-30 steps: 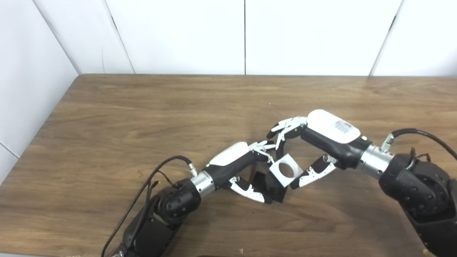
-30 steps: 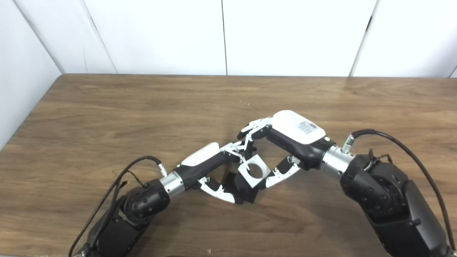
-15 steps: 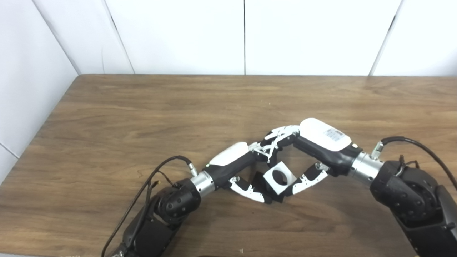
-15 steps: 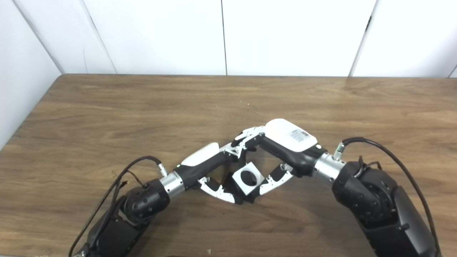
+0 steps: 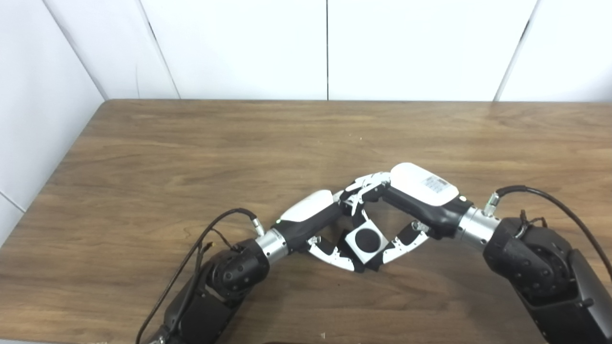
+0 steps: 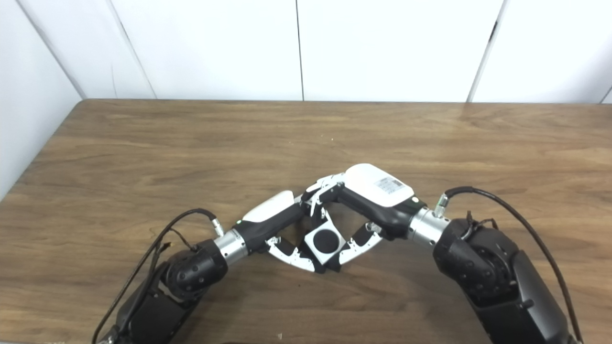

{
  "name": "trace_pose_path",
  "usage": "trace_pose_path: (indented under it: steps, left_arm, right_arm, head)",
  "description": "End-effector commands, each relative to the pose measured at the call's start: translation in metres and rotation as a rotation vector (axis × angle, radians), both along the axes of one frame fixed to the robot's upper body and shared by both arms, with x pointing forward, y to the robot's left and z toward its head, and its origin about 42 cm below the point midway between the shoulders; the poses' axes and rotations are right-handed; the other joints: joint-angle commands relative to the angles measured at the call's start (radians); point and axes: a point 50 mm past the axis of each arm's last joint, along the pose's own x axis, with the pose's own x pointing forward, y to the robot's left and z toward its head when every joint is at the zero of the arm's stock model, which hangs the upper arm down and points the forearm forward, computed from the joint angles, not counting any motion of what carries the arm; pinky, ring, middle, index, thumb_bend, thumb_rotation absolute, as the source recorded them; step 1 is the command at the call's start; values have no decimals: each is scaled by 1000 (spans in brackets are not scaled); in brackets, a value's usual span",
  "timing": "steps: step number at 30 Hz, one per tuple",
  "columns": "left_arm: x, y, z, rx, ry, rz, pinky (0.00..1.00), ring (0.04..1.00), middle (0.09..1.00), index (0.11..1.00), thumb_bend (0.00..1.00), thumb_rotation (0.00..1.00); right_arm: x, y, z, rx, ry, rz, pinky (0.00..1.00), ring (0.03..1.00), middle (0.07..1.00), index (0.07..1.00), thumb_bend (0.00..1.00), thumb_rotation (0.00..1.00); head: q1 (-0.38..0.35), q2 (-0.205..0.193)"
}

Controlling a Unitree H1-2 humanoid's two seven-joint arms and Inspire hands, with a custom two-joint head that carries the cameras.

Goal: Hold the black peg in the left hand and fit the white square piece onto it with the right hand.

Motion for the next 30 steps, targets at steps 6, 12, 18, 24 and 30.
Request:
trace_pose_path:
  steps: [6,12,18,24,30]
  left_arm:
    - [-6,0,-6,68,34,-12,998,1000,940,492,521,76]
    - [-6,3,-7,66,27,-13,982,1000,935,492,521,75]
    - [-6,4,-7,71,32,-14,985,1000,938,492,521,74]
    - [-5,7,-5,70,40,-10,990,1000,945,493,521,75]
    - [-6,9,-6,68,34,-11,978,1000,941,492,521,74]
  right_arm:
    - [12,7,4,-26,-16,11,815,833,783,483,513,139]
    - [19,-4,-1,-174,41,-41,836,864,829,493,513,151]
    - [23,-12,0,-279,89,-75,822,891,881,738,817,288]
    - [24,-18,2,-300,114,-107,844,915,915,810,902,308]
    - [25,-29,5,-303,96,-145,820,908,914,816,909,310]
  head:
    - [-1,6]
    - [-7,9]
    - [-11,8]
    - [-16,9]
    - [-25,10]
